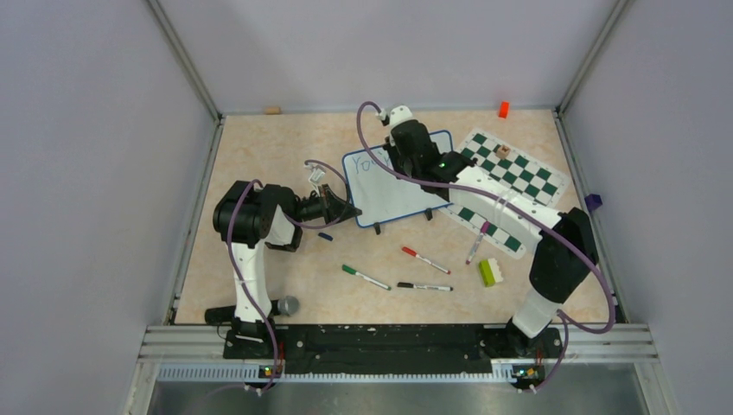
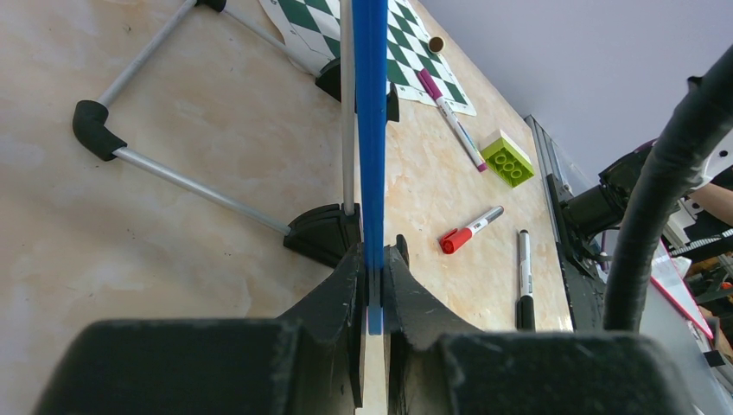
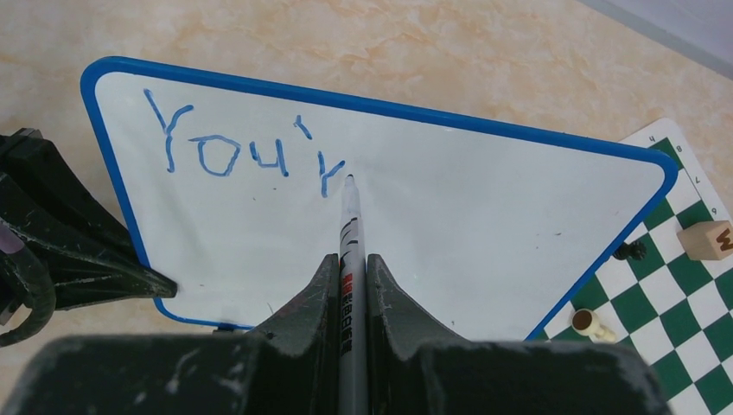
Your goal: Write a sentence on the whiteboard
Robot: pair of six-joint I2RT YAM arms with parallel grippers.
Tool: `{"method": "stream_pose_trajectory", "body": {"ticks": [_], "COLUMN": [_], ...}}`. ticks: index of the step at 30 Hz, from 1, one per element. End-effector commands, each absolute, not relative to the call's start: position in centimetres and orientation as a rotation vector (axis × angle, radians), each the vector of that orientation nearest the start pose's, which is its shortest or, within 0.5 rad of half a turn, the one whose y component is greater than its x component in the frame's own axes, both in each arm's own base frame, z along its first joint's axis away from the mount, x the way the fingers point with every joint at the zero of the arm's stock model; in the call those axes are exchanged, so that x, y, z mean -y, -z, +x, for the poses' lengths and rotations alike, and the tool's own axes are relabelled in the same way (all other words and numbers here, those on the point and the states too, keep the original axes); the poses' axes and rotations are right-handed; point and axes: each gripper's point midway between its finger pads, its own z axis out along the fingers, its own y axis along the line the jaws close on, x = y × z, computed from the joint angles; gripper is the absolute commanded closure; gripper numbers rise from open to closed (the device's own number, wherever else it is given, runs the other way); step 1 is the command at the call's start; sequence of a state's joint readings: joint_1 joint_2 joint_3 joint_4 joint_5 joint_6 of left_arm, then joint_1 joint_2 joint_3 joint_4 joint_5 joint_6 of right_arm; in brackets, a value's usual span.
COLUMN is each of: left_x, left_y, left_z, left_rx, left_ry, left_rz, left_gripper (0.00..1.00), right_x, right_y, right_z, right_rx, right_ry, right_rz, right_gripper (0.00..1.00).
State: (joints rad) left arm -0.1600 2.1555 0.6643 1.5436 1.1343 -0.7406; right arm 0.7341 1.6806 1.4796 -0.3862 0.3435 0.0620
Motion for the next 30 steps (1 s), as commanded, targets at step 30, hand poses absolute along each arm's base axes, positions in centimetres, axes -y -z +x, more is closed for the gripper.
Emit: {"method": "stream_pose_trajectory", "body": {"ticks": [30], "left_x": [23.1], "left_y": [-8.5], "left_z": [32.5], "left_rx": [-1.606], "left_ry": [1.517], "left_rz": [0.659], "left_gripper": [0.95], "right_x": [-26.7], "right_y": [-21.2], "right_z": [41.8], "right_rx": [-2.061], "right_ry": [-0.051], "right_rz": [-0.446], "right_gripper": [1.0]}}
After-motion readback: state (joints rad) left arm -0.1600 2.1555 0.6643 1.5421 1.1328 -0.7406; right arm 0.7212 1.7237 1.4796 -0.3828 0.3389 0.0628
